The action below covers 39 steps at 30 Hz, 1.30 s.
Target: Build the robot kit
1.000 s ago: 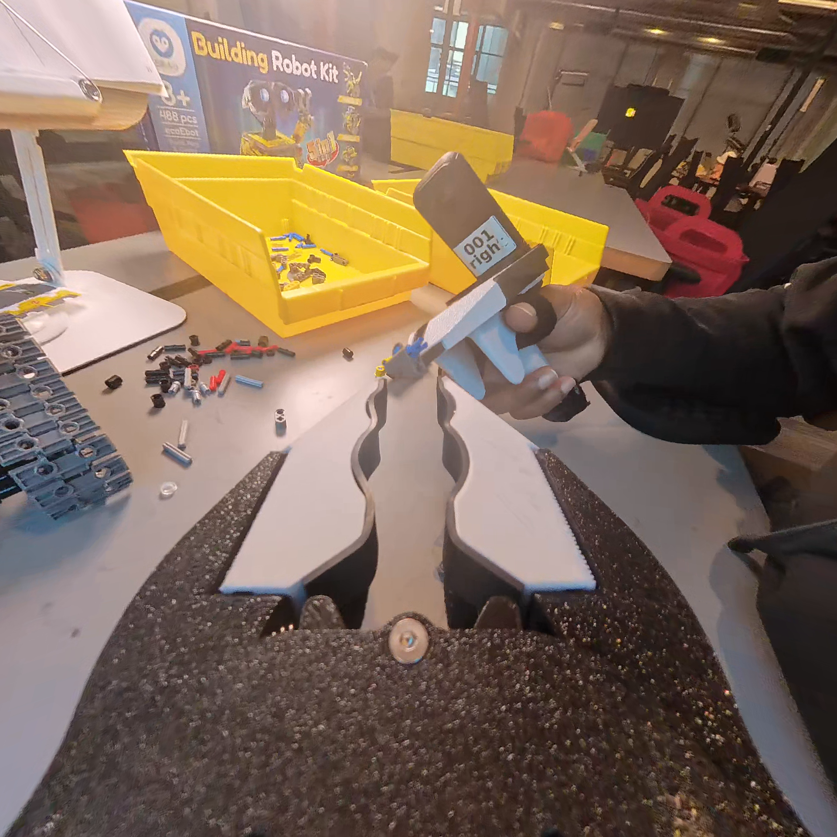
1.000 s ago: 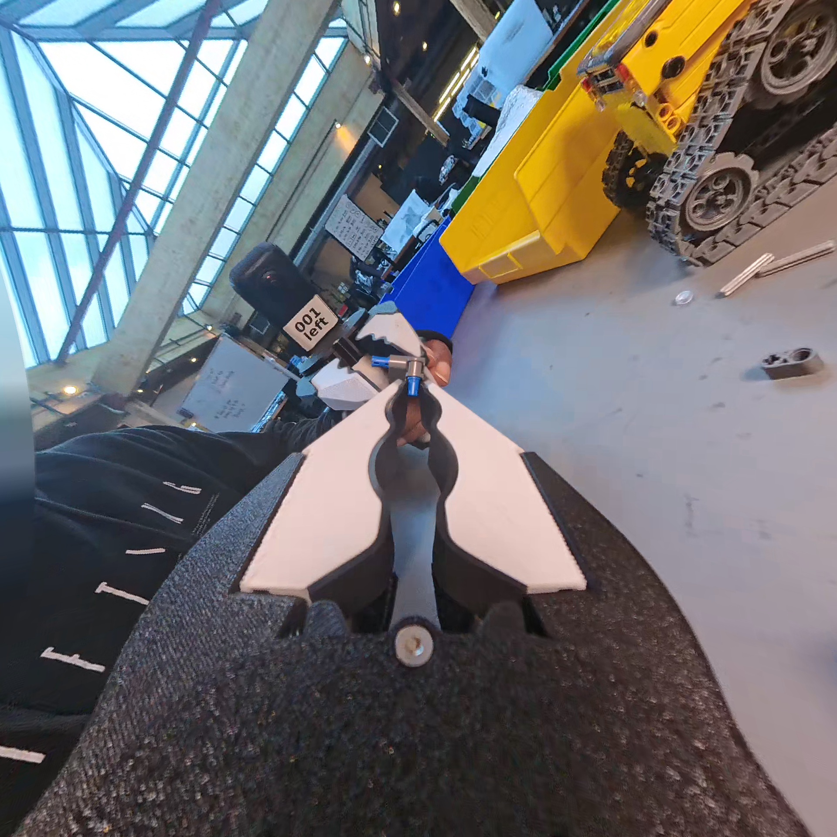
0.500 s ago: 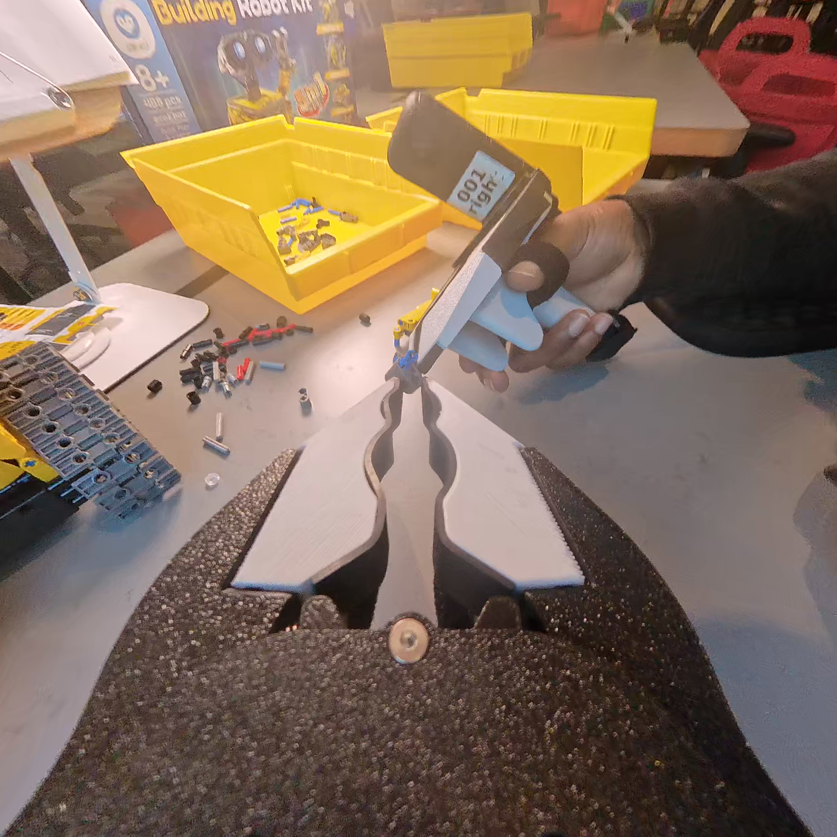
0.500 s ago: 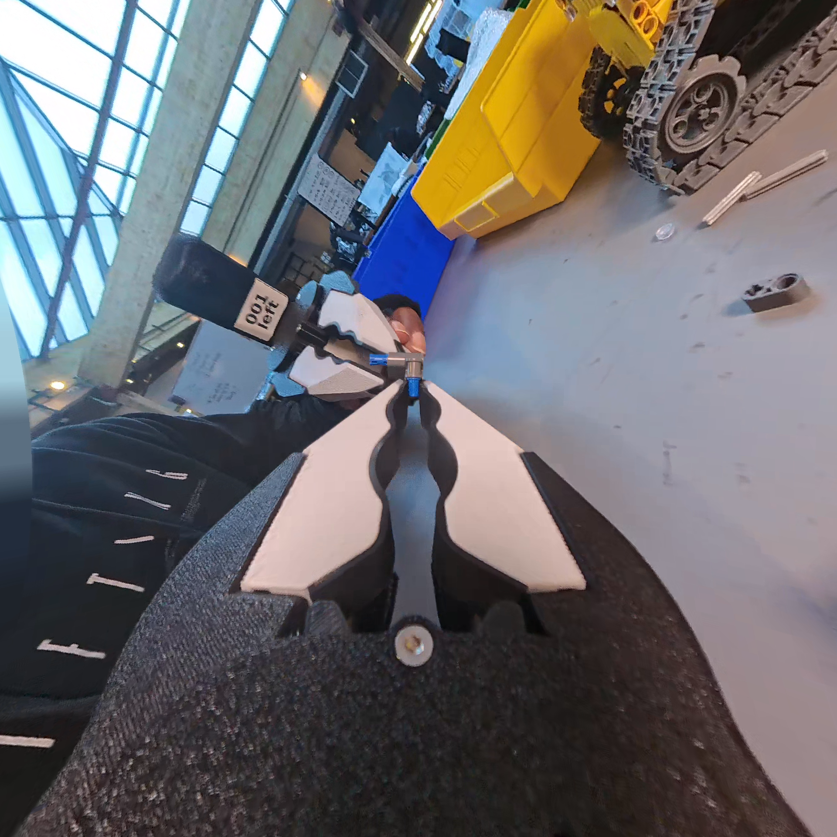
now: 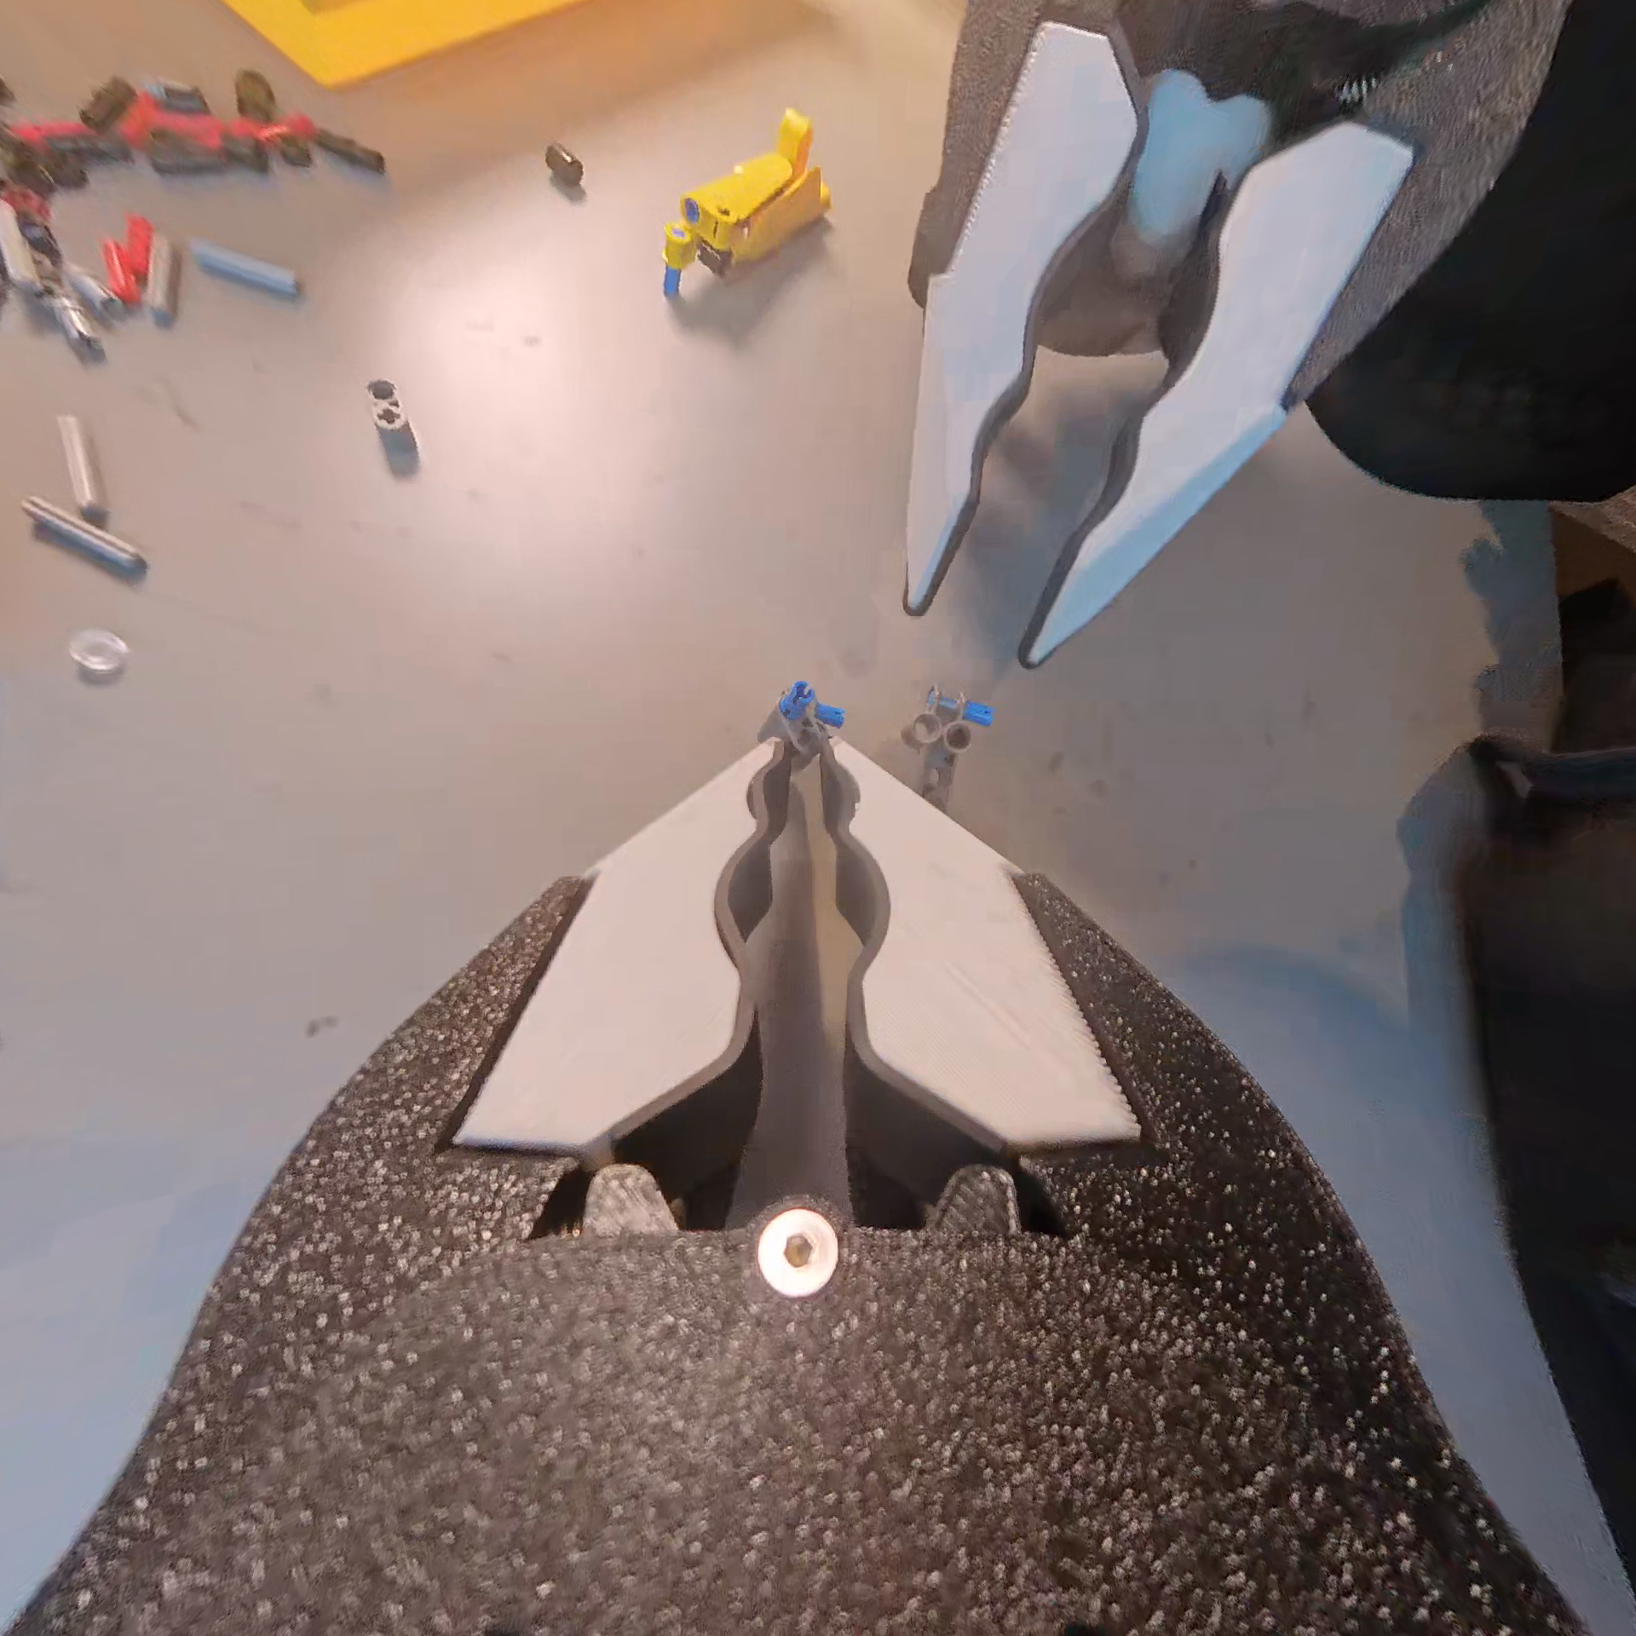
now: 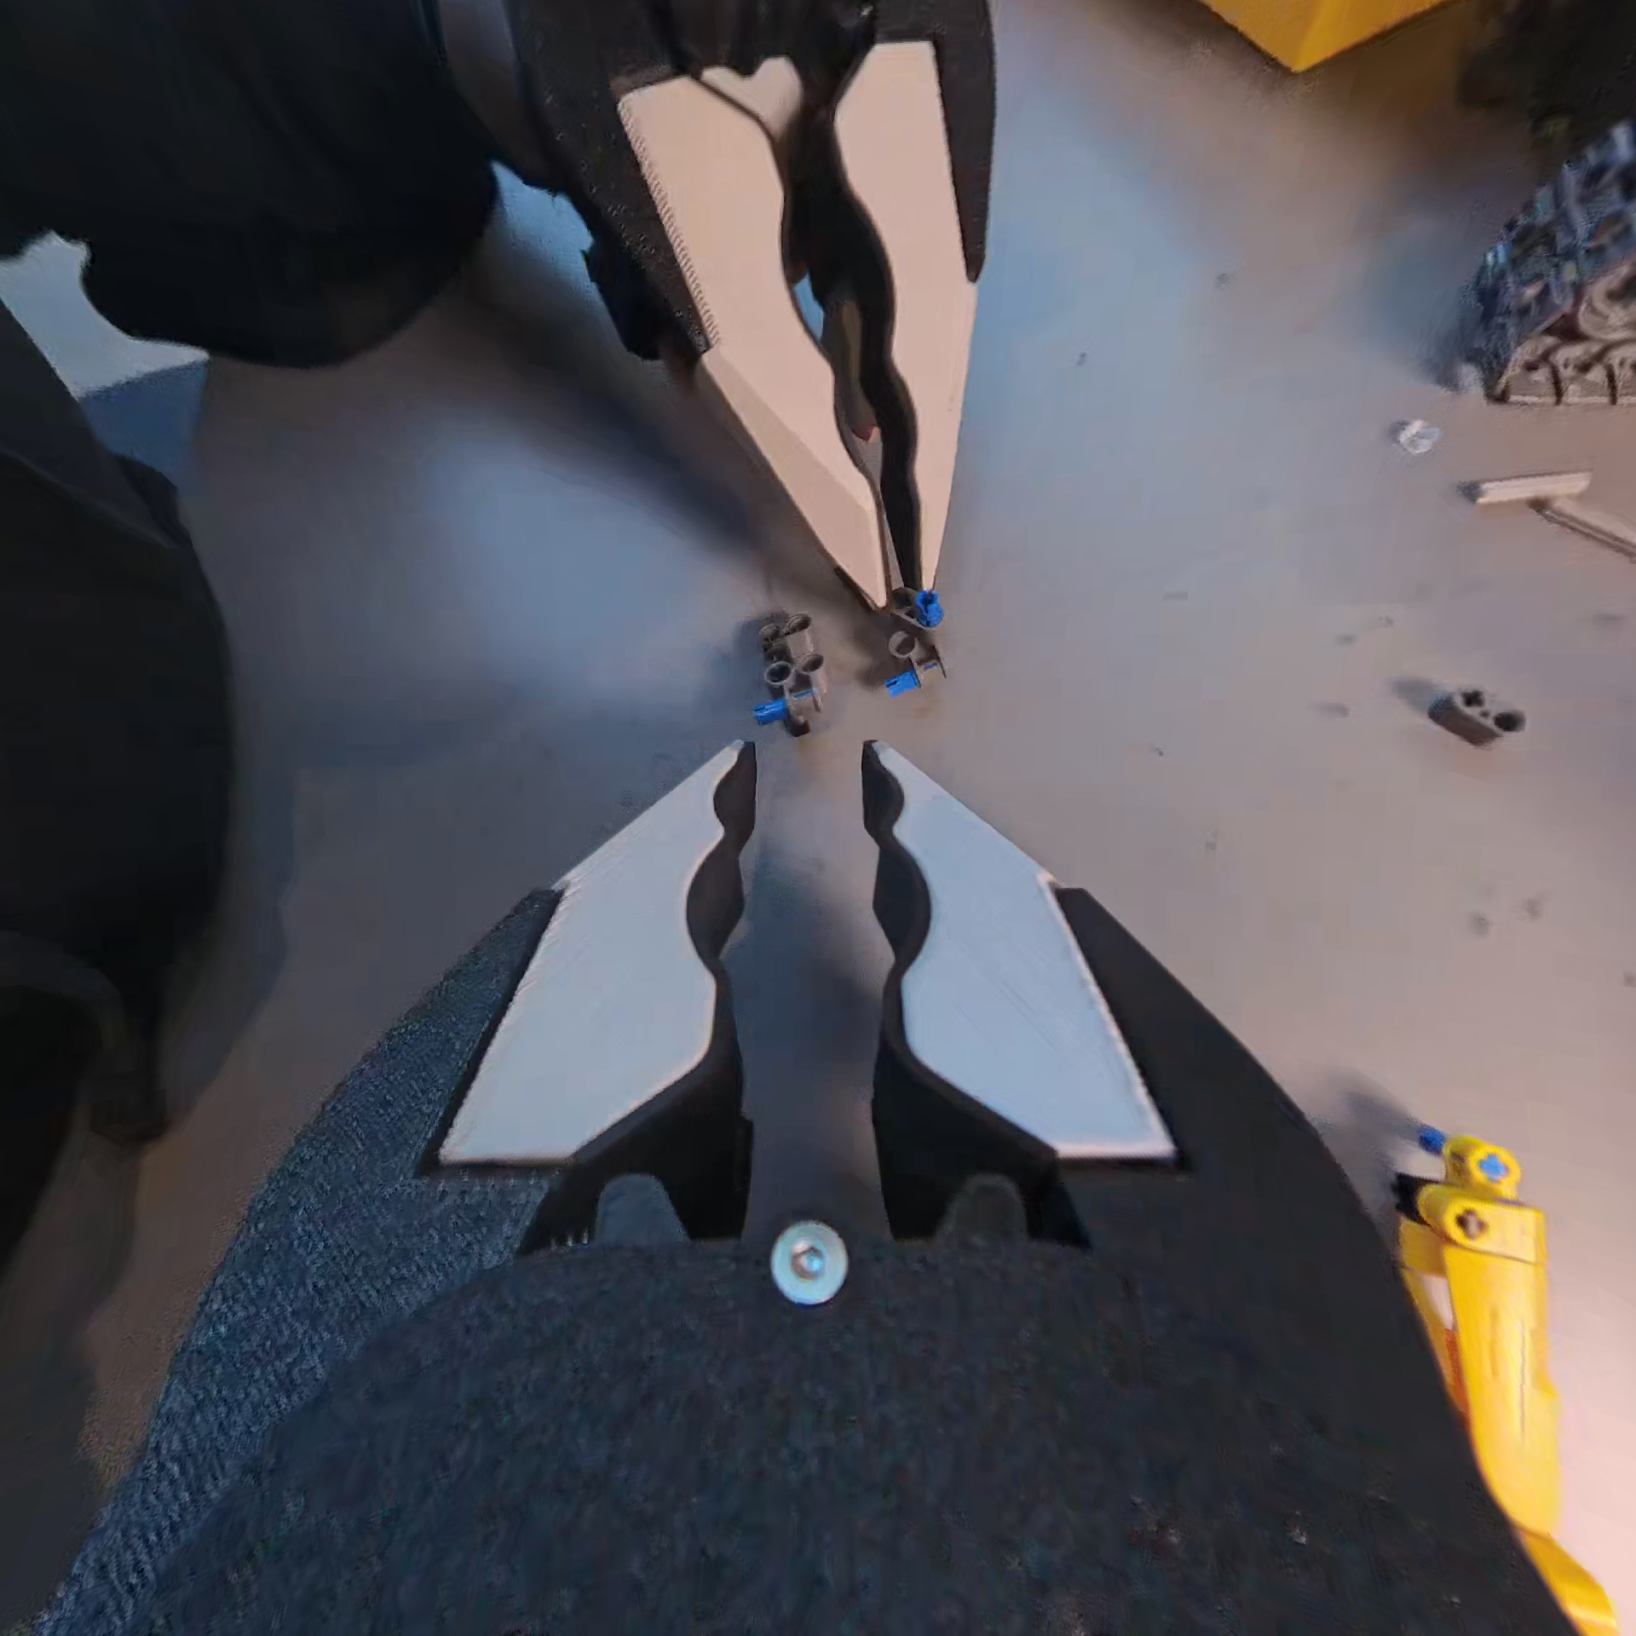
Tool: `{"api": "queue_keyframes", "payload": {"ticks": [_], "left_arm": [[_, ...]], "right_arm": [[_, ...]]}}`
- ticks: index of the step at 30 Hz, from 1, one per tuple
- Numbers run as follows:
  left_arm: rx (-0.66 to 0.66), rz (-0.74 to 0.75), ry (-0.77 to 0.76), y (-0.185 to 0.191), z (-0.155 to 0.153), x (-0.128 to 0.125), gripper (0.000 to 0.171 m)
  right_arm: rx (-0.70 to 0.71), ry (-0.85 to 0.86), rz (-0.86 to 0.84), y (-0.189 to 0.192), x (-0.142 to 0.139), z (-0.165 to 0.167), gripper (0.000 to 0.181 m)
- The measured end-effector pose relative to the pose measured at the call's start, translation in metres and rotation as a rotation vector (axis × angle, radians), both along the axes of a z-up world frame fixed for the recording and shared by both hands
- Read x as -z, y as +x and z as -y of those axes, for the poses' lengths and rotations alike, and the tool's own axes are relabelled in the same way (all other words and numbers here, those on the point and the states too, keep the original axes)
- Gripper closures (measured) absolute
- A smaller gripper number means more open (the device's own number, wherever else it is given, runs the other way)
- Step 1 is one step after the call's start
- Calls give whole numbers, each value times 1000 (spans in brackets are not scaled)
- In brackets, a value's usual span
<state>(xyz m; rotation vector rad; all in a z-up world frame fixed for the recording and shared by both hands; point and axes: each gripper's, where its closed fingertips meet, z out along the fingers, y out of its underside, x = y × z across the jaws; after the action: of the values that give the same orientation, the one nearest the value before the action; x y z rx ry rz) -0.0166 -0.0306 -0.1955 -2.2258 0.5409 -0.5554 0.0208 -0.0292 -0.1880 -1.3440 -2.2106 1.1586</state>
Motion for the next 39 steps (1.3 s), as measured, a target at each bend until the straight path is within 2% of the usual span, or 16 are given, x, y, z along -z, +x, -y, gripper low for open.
{"api": "queue_keyframes", "payload": {"ticks": [5,8,10,14,19,22,32,33,34,39], "left_arm": [[18,9,-29,3,3,5,166],[25,17,-32,3,4,5,166],[29,21,-31,3,4,5,166],[33,30,-33,3,5,6,165],[45,42,-36,3,6,6,165],[52,43,-37,0,7,3,161],[179,14,2,-6,26,-11,161],[184,21,-2,-5,27,-11,160],[193,30,-9,-4,29,-11,157],[203,56,-29,-6,31,-9,156]], "right_arm": [[-56,128,-61,-11,7,11,157],[-80,110,-75,-15,5,16,157],[-77,103,-80,-17,5,17,167],[-104,60,-94,-14,1,17,167],[-155,30,-256,-19,-24,15,167],[-198,44,-305,-21,-25,13,167],[-311,74,-299,-27,-12,17,168],[-314,76,-295,-28,-11,16,169],[-310,81,-304,-29,-12,15,181],[-312,88,-287,-29,-10,13,181]]}}
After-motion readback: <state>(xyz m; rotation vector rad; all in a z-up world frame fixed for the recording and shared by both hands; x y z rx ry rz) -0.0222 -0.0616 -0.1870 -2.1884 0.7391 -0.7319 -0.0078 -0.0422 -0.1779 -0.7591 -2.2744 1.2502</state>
